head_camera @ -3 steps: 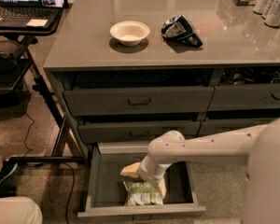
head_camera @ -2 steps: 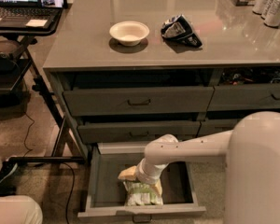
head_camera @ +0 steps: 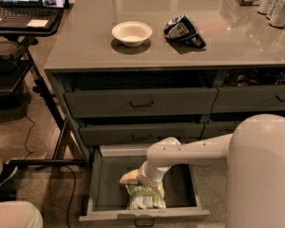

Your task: Pick green jalapeno chip bag from bottom drawer and place on counter

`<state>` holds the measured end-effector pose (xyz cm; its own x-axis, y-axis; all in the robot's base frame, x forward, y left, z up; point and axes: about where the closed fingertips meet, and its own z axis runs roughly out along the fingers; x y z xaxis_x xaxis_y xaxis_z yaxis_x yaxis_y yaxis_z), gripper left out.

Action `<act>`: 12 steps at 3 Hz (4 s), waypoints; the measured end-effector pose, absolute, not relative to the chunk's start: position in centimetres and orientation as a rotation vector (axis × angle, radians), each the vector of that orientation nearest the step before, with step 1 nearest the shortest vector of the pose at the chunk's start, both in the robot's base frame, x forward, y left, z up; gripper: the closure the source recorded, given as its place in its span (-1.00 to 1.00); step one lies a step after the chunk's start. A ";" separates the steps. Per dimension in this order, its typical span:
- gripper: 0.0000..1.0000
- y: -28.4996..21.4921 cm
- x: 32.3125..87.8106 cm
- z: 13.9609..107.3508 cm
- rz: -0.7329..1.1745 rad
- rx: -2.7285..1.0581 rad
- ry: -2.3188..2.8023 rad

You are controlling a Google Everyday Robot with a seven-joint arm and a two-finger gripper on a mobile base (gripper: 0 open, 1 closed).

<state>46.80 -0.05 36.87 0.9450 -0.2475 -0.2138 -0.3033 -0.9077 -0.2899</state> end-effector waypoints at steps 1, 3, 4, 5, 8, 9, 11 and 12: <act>-1.00 0.3 47.0 36.1 0.274 -2.797 0.415; -1.00 1.6 50.5 27.5 0.397 -2.883 0.353; -1.00 2.3 51.8 22.6 0.456 -2.877 0.299; -1.00 3.2 52.3 19.5 0.475 -2.885 0.210; -1.00 0.9 50.3 15.3 0.645 -3.080 0.027; -1.00 0.9 50.3 15.3 0.645 -3.080 0.027; -1.00 1.1 49.8 15.8 0.655 -3.215 0.059; -1.00 0.3 49.5 15.9 0.643 -3.255 0.064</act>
Offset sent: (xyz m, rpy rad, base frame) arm 0.0436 0.0294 -0.0921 -0.1418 0.1228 0.0853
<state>49.50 0.30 15.88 0.9247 -0.0719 -0.3739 -0.0035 -0.9836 0.1805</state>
